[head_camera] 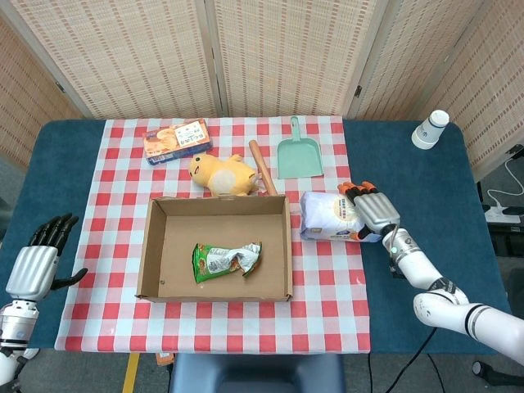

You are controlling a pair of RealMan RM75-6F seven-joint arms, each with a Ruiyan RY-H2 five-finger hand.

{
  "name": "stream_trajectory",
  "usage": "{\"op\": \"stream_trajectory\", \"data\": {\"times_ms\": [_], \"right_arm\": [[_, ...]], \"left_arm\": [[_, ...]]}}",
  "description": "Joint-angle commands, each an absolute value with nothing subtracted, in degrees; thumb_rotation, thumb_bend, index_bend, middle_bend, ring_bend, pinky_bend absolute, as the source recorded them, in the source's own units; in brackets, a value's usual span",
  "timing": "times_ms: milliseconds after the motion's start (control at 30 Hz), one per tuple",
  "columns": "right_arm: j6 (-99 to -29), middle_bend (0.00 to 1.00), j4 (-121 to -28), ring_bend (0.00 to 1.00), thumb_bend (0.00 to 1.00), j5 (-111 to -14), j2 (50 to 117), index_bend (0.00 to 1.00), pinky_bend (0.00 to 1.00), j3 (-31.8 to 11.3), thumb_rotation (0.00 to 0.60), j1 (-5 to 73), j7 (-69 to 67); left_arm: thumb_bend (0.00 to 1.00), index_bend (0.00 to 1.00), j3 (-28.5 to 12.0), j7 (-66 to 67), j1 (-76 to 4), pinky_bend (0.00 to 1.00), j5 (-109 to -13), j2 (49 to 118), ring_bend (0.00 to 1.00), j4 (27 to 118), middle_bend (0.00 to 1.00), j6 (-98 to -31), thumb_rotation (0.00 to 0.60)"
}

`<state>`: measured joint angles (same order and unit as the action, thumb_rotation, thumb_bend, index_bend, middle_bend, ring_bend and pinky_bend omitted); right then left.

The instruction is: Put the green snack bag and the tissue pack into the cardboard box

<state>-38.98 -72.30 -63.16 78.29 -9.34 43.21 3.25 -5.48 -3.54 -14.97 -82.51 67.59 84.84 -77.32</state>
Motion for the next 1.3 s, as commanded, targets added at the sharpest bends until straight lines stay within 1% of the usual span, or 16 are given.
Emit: {"op": "stream_trajectory", "data": {"times_ms": [33,100,167,267,367,467,533,633,700,833,967,1100,1233,1300], "right_arm": [[-38.3,0.0,-71.8,0.0,0.0,-63.3,78.5,0.0,0.01,-9.2,0.6,43.3,2.5],[-37.9,0.0,-71.5,0.0,0.0,-63.2,78.6,0.01,0.05,-9.1,0.6,43.4,2.3],[-38.2,0.0,-71.1,0.0,0.0,-63.2,79.0,0.05,0.1,-9.0,0.6,43.4,2.4],[-39.8,0.05,-70.4,0.03,0.0,-63.0,79.8,0.14,0.17,-9.2,0.6,43.1,2.9],[-41.3,0.12,-70.1,0.09,0.0,-63.1,80.4,0.26,0.23,-9.3,0.6,42.7,3.4],[-41.9,0.17,-69.8,0.14,0.0,-62.7,80.7,0.33,0.3,-9.3,0.6,42.4,3.9],[-41.5,0.2,-69.9,0.18,0.03,-62.0,80.6,0.38,0.34,-9.2,0.6,42.4,4.4],[-41.4,0.22,-70.0,0.21,0.1,-61.2,80.7,0.45,0.37,-9.3,0.6,42.4,5.0],[-41.8,0.25,-70.1,0.24,0.12,-61.2,80.7,0.5,0.4,-9.3,0.6,42.3,5.1],[-43.4,0.33,-70.9,0.33,0.18,-61.8,80.4,0.61,0.5,-9.5,0.6,41.8,5.0],[-45.6,0.36,-72.5,0.4,0.21,-62.7,79.2,0.66,0.57,-9.6,0.6,40.8,5.2],[-47.6,0.38,-75.0,0.41,0.25,-63.3,77.4,0.68,0.59,-9.5,0.6,39.7,5.6],[-50.4,0.38,-79.7,0.41,0.25,-64.0,74.0,0.68,0.59,-9.5,0.6,38.3,6.9],[-52.8,0.38,-83.6,0.41,0.25,-64.5,71.3,0.68,0.59,-9.8,0.6,37.3,8.2]], "left_arm": [[0.19,0.0,-5.5,-3.5,-15.0,0.1,-82.5,67.6,0.0,84.8,0.0,-77.3,0.6],[0.19,0.0,-5.5,-3.5,-15.0,0.1,-82.4,67.6,0.0,84.9,0.0,-77.3,0.6],[0.19,0.0,-5.5,-3.5,-15.0,0.1,-82.3,67.6,0.0,84.9,0.0,-77.2,0.6],[0.19,0.0,-5.5,-3.4,-15.0,0.1,-82.3,67.6,0.0,85.0,0.0,-77.1,0.6],[0.19,0.0,-5.5,-3.4,-15.0,0.1,-82.2,67.6,0.0,85.0,0.0,-77.1,0.6],[0.19,0.0,-5.5,-3.4,-15.0,0.1,-82.1,67.6,0.0,85.0,0.0,-77.1,0.6],[0.19,0.0,-5.5,-3.4,-15.0,0.1,-82.1,67.6,0.0,85.1,0.0,-77.1,0.6],[0.19,0.0,-5.5,-3.4,-15.1,0.1,-82.2,67.6,0.0,85.1,0.0,-77.0,0.6],[0.19,0.0,-5.5,-3.4,-15.1,0.1,-82.2,67.6,0.0,85.0,0.0,-76.9,0.6],[0.19,0.0,-5.5,-3.6,-15.2,0.1,-82.2,67.5,0.0,85.0,0.0,-76.7,0.6],[0.19,0.0,-5.4,-4.0,-15.1,0.1,-82.4,67.5,0.0,84.9,0.0,-77.0,0.6],[0.19,0.0,-5.3,-4.2,-15.0,0.1,-82.6,67.4,0.0,85.0,0.0,-77.2,0.6],[0.18,0.0,-5.3,-4.1,-15.0,0.1,-82.7,67.3,0.0,85.2,0.0,-77.2,0.6],[0.18,0.0,-5.3,-4.2,-15.0,0.1,-82.8,67.3,0.0,85.2,0.0,-77.2,0.6]]}}
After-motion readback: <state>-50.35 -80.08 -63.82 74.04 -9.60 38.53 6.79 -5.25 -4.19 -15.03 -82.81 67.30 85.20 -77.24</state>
